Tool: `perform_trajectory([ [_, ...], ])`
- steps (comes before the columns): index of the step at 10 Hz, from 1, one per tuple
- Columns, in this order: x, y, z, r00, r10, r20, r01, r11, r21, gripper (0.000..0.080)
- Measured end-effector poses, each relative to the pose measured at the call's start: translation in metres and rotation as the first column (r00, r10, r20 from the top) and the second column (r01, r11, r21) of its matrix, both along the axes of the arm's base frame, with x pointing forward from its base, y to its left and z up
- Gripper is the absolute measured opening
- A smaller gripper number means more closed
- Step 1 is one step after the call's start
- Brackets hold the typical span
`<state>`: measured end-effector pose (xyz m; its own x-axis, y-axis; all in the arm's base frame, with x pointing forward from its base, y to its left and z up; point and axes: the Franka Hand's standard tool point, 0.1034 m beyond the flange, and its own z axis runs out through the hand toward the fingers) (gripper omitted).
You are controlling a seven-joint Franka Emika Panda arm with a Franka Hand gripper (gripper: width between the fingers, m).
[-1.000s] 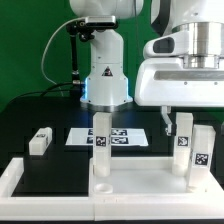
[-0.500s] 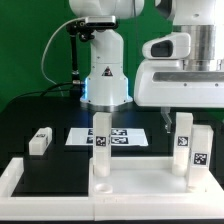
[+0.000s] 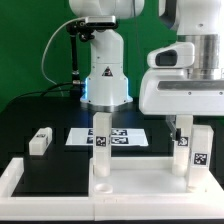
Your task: Assemble desk
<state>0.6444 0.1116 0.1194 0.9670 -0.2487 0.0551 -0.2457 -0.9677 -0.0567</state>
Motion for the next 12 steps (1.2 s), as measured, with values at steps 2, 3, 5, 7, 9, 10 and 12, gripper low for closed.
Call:
perform_trajectory([
  [2, 0.0, 0.0, 0.0, 0.999, -0.047, -0.002, 0.047, 0.999, 0.004, 0.0463],
  [3, 0.0, -0.001, 0.0, 0.993, -0.114, -0.005, 0.114, 0.993, 0.007, 0.0286],
  [5, 0.0, -0.002, 0.0, 0.968, -0.252, -0.013, 0.252, 0.968, 0.015, 0.0289],
  [7, 0.0, -0.004, -0.001, 0.9, -0.436, -0.024, 0.437, 0.899, 0.023, 0.0289],
  [9, 0.0, -0.009, -0.002, 0.71, -0.703, -0.049, 0.705, 0.708, 0.052, 0.0289],
  [10, -0.001, -0.012, -0.002, 0.565, -0.821, -0.079, 0.825, 0.562, 0.059, 0.0289],
  [12, -0.002, -0.009, -0.003, 0.263, -0.954, -0.146, 0.964, 0.256, 0.064, 0.0291],
])
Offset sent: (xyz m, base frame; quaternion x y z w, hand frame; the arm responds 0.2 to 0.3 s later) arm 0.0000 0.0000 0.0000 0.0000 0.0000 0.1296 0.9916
